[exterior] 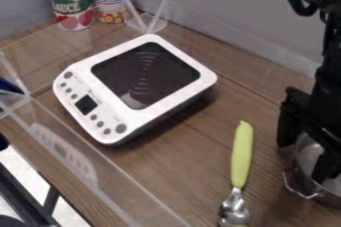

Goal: Put silver pot on the white and black stove top

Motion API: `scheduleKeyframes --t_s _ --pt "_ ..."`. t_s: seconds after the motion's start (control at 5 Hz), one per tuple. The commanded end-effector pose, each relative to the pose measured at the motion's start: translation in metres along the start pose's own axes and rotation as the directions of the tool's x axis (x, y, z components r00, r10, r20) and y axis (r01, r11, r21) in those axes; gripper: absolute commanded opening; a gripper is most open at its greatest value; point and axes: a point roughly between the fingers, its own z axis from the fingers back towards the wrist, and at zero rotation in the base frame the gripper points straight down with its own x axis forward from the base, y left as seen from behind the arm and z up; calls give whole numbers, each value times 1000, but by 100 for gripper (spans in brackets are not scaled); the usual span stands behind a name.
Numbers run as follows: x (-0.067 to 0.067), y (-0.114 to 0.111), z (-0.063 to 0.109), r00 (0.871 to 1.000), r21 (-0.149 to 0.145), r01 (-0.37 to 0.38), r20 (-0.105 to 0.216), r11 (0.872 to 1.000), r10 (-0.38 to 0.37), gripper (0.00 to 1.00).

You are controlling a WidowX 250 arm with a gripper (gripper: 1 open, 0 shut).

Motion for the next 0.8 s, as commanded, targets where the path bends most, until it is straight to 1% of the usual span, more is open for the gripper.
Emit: scheduleKeyframes --t_s 0.0,0.4,0.6 --pt "10 5 12 998 -10 41 48 999 -40 100" --pt "3 -7 12 994 -13 101 50 995 -100 100" --pt "-1 -13 16 990 -14 132 50 991 -131 100"
